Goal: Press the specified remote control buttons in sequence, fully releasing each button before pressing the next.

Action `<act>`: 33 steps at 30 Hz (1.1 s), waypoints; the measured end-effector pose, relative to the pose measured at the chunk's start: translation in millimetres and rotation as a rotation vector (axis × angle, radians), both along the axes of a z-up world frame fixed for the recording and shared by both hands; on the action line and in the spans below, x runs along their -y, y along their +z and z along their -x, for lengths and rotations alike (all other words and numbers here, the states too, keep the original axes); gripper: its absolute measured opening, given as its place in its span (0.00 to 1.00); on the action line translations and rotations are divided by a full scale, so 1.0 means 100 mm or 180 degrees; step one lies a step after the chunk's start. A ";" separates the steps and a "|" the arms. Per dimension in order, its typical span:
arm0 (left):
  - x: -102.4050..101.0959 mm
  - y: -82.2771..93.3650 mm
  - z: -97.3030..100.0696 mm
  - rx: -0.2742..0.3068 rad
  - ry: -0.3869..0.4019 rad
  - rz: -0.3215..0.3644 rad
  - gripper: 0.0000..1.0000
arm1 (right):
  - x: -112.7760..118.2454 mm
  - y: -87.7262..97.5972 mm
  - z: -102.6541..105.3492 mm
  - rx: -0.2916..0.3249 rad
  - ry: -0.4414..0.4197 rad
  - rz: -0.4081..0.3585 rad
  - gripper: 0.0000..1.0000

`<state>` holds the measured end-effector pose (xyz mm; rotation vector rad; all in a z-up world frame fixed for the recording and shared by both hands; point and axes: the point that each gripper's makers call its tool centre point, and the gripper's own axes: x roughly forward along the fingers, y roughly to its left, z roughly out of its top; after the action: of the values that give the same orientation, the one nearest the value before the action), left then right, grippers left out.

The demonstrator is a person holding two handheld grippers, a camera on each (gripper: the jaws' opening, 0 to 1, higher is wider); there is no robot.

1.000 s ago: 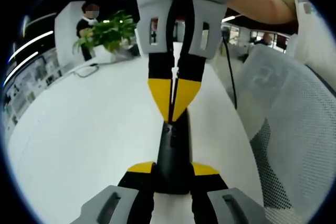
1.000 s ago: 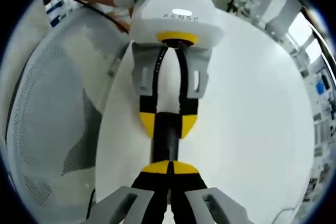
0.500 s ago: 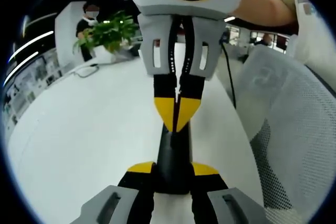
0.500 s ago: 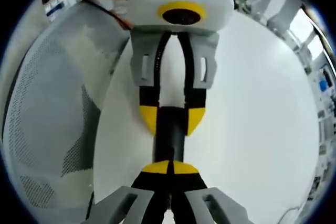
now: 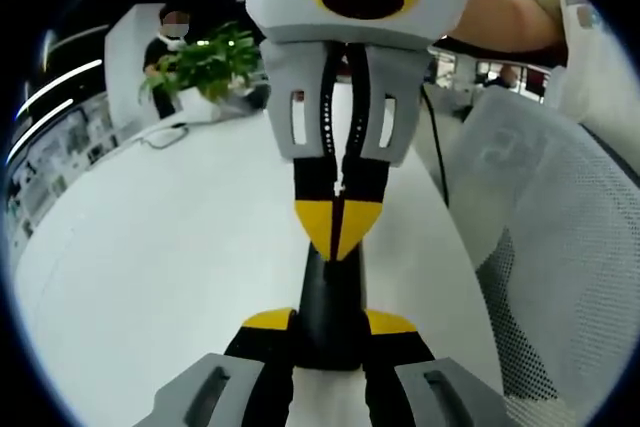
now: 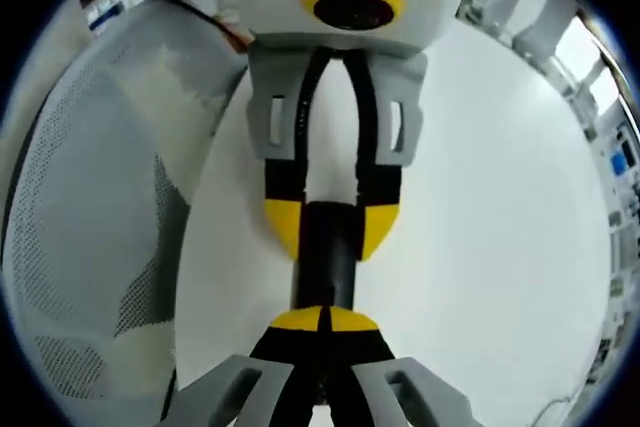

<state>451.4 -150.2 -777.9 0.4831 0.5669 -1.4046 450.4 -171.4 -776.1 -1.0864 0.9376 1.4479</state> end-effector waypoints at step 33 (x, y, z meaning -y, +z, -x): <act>0.00 0.00 0.00 -0.0004 -0.0011 0.0002 0.24 | 0.02 0.01 0.00 0.0000 -0.0074 -0.0084 0.00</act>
<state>451.7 -150.5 -778.0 0.4830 0.5670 -1.4083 450.7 -173.4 -775.0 -1.0530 0.9259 1.4374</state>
